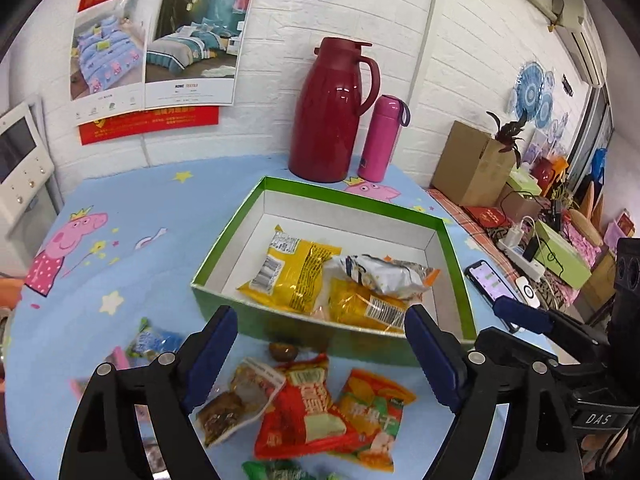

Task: Organize snacks
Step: 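Lower the white bag into the green box and release it, then grasp the green pea bag with the left gripper while the right grasps the cream cracker pack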

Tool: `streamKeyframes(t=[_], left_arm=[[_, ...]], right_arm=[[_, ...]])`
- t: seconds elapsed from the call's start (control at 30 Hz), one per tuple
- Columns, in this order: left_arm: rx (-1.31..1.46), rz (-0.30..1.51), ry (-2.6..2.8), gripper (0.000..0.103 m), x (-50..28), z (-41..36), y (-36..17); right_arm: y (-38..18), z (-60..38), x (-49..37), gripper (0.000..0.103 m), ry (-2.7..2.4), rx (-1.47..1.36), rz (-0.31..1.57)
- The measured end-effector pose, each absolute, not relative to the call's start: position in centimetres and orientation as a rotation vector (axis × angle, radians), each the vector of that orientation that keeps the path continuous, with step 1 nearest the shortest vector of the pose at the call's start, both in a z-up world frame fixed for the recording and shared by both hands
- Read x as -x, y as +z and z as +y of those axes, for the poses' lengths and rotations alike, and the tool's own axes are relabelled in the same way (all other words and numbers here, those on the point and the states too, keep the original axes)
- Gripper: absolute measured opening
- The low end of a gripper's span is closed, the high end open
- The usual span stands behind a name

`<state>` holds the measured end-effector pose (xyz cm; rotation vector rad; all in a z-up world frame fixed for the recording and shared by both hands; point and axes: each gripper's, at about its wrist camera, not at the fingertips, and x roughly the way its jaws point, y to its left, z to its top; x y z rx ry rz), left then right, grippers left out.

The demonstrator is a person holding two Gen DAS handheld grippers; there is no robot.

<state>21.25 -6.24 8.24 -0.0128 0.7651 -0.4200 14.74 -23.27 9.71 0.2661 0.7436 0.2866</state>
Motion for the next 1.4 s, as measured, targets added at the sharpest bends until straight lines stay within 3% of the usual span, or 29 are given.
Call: streamKeyframes(t=[0.2,0.5,0.7,1.1,1.23,1.4], left_arm=[[0.009,0.785,-0.426,0.087,-15.4,-3.4,8.0],[0.010,0.859,-0.481,0.087,-9.9,-1.1,3.3],[-0.001,0.925,-0.483,0.087,-8.1,-0.2,0.3],[-0.152,0.863,-0.533,0.084,-8.1,-2.9,0.8],[-0.187,0.865,-0.568,0.076,-9.3,-4.7,0.7],[-0.240,0.904,-0.583,0.072,-10.7,-6.4,-0.5]], right_arm=[[9.4,-21.0,-9.6,0.078,0.377,-0.214,0.803],[4.4,-18.2,-3.0,0.078,0.425,-0.128,0.931],[1.8,-15.3,-2.5,0.078,0.438,-0.011,1.003],[-0.4,-13.1,-2.0,0.078,0.423,0.162,1.010],[-0.4,-13.3,-1.2,0.065,0.415,0.190,0.985],[-0.3,-14.6,-0.1,0.063,0.399,0.179,0.981]])
